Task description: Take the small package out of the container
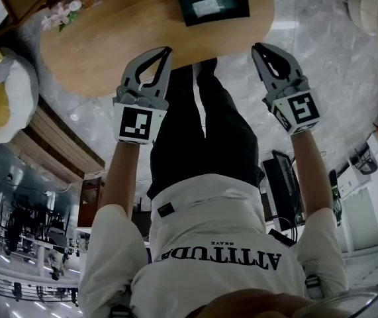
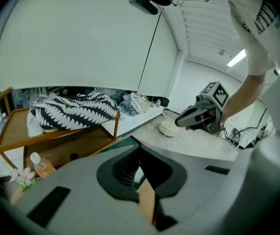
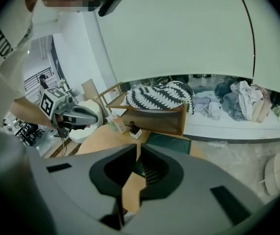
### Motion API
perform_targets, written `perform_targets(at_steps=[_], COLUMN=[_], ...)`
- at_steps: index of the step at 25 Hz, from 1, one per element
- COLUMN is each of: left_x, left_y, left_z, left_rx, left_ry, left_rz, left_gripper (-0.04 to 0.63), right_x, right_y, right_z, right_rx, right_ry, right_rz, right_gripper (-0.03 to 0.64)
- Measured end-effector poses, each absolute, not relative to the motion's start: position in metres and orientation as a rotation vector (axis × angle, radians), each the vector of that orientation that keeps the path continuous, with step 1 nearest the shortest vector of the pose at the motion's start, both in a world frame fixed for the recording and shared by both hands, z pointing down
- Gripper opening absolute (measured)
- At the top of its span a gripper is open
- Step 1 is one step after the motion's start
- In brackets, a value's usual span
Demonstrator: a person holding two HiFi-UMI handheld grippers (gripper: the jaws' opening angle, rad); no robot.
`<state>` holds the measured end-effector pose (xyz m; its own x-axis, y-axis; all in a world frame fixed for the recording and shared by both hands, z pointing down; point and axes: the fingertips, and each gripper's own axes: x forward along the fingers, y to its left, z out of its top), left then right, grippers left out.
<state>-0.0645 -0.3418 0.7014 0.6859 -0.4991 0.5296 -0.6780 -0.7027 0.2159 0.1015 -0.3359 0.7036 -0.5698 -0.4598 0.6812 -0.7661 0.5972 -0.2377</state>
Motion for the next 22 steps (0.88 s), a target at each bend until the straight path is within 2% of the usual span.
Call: perform_targets(at_steps=[4,7,22], left_x=[-0.069,-0.072,-0.089], left_y=[-0.345,-0.347,-0.36], left_z=[0.732,0.752,0.837], left_rx=[2.468,2.46,2.384], left_ry=[-0.919,-0.914,-0.969], left_rz=[0.636,0.649,0.64], left_gripper=[0.023,0.023,0.023], right_x=[0.095,0.09,0.071], right_y=[-0.347,-0.354,-0.381], right_z=[0.743,0.768,0.888], right_rx=[0.899,0.863,0.755], right_ry=[-2.24,-2.232,-2.173], right_rz=[0.706,0.718,0.717], right_gripper=[0.028,0.081,0.08])
